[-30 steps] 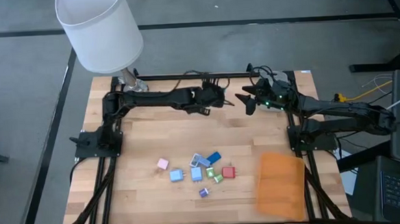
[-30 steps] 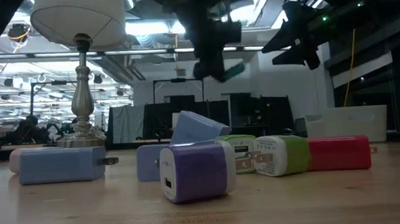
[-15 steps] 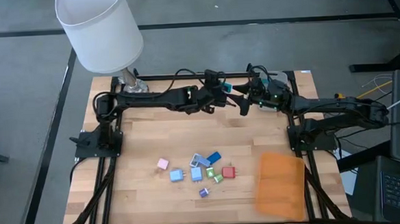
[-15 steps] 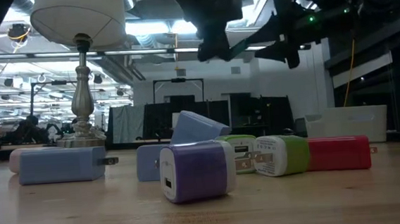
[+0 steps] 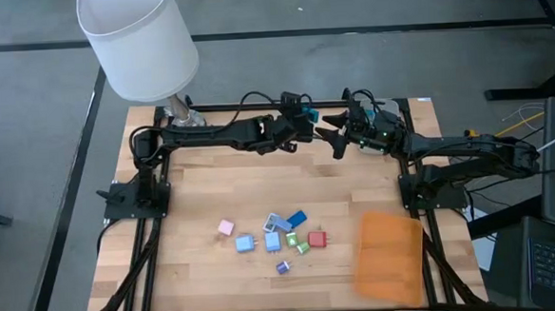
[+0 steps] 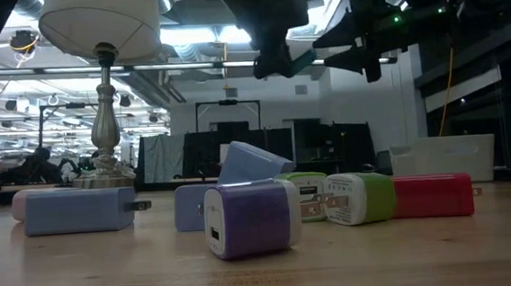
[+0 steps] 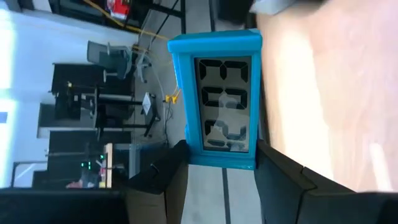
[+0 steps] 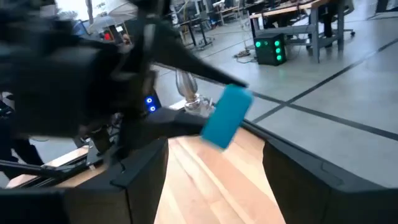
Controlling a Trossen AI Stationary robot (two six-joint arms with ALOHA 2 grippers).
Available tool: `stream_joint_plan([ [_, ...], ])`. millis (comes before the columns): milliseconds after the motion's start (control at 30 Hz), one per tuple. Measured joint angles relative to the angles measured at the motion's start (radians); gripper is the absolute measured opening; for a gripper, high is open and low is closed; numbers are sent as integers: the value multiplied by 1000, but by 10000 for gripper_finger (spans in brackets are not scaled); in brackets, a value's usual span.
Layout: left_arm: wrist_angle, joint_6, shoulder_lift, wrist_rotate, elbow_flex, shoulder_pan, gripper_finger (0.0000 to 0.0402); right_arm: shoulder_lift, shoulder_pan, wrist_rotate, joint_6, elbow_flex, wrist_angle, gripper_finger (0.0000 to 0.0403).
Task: Pick & Place Office items
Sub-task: Put the light blue digital clock into the gray bin
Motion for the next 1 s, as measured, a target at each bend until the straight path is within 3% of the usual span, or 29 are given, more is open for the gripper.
stream_joint_plan([
  [500, 6, -3, 0, 18, 0, -56, 149, 2, 0, -1, 4, 0, 2, 242],
  [633, 6, -3, 0, 18, 0, -64, 149, 2, 1, -4, 1, 0, -2, 199],
  [867, 21, 4, 0, 19, 0, -66, 156, 3, 10, 22, -23, 0, -8, 59],
  [1000, 43, 6, 0, 41, 0, -66, 186, 3, 11, 14, -60, 0, -14, 60],
])
